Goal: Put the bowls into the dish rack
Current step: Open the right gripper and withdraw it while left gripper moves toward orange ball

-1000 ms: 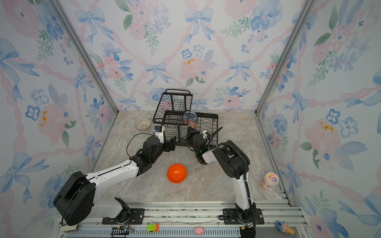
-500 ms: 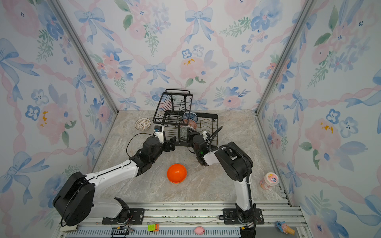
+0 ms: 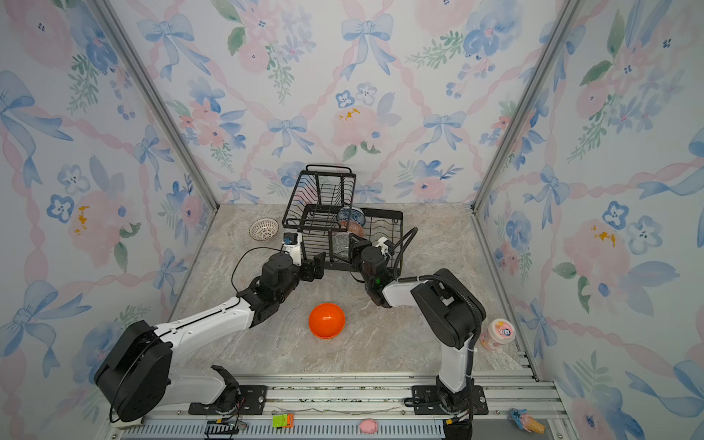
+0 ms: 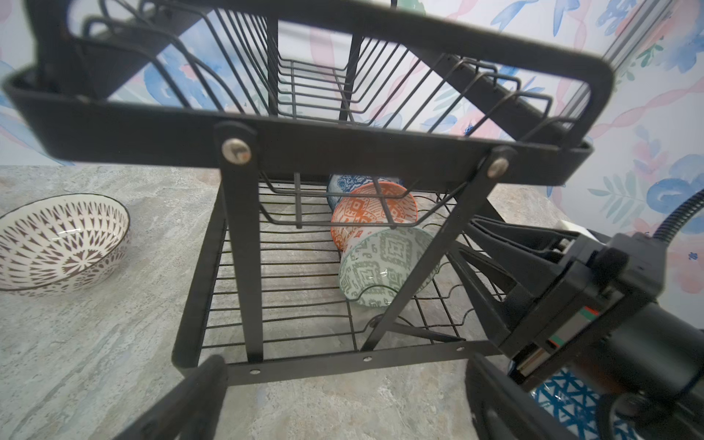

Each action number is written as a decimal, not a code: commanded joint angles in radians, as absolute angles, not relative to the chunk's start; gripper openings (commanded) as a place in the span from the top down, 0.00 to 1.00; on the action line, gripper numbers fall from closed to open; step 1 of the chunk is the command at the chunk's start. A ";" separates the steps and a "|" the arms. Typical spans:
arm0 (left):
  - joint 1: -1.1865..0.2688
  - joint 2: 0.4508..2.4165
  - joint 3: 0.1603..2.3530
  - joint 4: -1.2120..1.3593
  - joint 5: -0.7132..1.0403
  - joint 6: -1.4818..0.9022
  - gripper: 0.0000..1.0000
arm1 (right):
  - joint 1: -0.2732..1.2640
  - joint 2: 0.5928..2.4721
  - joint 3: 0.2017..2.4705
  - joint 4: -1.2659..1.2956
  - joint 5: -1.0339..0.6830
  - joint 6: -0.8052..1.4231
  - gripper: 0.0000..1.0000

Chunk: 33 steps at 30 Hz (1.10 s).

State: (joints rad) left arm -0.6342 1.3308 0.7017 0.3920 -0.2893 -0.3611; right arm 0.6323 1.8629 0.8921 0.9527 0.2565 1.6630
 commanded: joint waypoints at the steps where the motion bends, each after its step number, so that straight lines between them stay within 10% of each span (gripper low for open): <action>1: -0.624 1.298 0.688 0.361 -0.255 -0.402 0.02 | 0.610 1.792 0.855 0.857 0.244 1.596 0.70; 25: -0.618 1.275 0.674 0.019 -0.103 -0.558 0.02 | 0.462 1.296 0.968 -0.106 0.239 0.812 0.02; 33: -0.622 1.245 0.651 -0.025 -0.026 -0.558 0.02 | 0.458 1.279 0.974 -0.233 0.263 0.694 0.03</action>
